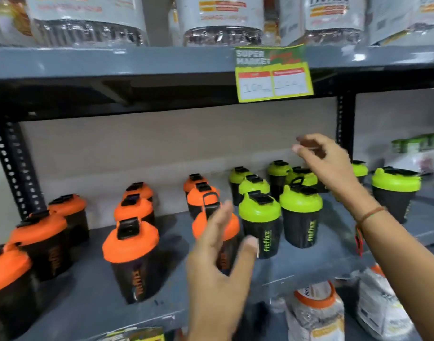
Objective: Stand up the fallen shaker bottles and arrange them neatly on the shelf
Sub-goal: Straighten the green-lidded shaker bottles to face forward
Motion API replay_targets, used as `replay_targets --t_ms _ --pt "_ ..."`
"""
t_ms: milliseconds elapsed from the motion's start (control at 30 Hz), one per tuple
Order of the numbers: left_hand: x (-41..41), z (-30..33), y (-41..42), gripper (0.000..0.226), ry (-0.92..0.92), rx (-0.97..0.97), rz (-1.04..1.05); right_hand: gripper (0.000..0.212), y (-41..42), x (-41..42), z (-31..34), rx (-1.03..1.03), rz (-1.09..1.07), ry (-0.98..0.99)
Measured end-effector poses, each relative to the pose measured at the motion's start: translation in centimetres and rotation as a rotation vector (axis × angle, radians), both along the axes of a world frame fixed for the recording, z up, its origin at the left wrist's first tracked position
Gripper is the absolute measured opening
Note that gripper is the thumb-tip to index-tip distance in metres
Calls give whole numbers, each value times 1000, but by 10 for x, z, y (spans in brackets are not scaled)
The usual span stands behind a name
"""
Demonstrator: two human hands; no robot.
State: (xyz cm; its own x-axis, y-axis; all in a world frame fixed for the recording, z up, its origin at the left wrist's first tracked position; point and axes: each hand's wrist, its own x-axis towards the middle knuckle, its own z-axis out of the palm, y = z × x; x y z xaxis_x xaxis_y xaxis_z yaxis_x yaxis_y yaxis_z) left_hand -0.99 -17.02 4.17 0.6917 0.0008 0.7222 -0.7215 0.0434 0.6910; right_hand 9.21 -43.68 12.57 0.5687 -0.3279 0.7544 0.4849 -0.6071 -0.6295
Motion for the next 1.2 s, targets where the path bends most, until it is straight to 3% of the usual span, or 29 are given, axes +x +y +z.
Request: replay_targets --t_ms 100,167,200,333,400,533,700,967,1200 --pt "12 -31 -43 97 114 370 -86 28 -32 1 -39 182 98 45" --pt "28 -48 -62 112 141 571 17 43 -47 5 -64 269 213 178" --pt "35 -53 -69 113 142 583 81 58 -53 6 -76 277 276 255" --pt "53 -58 -95 115 197 489 264 95 -60 1 -110 113 548 498" --pt "64 -56 -102 119 235 420 340 107 -59 3 -117 -25 584 557" --pt "79 -49 -108 110 391 288 468 99 -58 12 -124 -140 492 518" --pt "79 -48 -112 85 450 261 517 104 -79 13 -128 -99 489 496" --pt "68 -47 -142 82 456 303 532 84 -133 -7 -124 -91 503 507" --pt "63 -48 -146 82 460 326 534 103 -155 -14 -126 -58 557 520"
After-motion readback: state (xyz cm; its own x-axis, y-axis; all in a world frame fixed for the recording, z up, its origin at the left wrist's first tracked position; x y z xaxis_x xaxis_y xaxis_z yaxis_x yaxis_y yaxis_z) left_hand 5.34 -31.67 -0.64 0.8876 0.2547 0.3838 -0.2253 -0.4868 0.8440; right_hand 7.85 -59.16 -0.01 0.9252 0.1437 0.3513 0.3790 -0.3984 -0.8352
